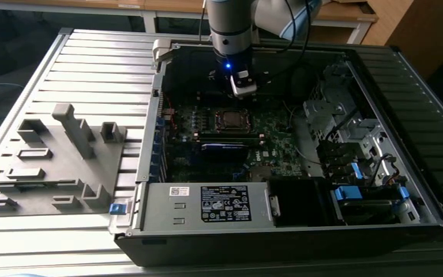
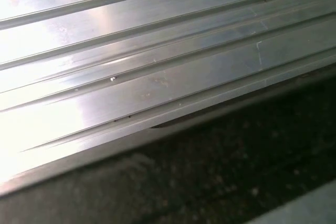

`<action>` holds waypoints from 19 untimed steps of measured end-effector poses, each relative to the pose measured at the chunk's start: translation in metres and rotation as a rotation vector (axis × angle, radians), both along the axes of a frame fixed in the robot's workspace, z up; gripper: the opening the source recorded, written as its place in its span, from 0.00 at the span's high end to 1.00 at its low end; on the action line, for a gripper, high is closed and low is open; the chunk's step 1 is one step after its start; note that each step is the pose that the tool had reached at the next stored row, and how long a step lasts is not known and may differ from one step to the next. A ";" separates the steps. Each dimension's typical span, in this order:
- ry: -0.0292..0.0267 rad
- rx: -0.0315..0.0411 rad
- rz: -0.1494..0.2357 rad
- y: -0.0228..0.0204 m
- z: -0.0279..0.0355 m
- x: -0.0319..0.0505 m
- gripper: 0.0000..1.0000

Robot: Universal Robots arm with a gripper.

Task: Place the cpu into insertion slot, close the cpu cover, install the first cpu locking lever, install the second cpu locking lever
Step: 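Install the first cpu locking lever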

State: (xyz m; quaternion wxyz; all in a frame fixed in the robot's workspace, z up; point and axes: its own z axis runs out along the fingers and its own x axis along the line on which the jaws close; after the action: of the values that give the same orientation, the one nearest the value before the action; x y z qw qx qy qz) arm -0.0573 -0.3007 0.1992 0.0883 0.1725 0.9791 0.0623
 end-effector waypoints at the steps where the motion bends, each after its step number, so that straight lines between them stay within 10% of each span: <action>1: -0.0033 0.0000 0.000 0.0000 -0.0001 0.0000 0.89; 10: -0.0263 0.0001 0.000 -0.0004 -0.0013 -0.0017 0.89; 19: -0.0307 -0.0002 -0.003 -0.0004 -0.0020 -0.0040 0.89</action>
State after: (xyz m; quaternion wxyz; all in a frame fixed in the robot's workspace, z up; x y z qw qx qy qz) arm -0.0613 -0.3011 0.1972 0.1034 0.1732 0.9773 0.0647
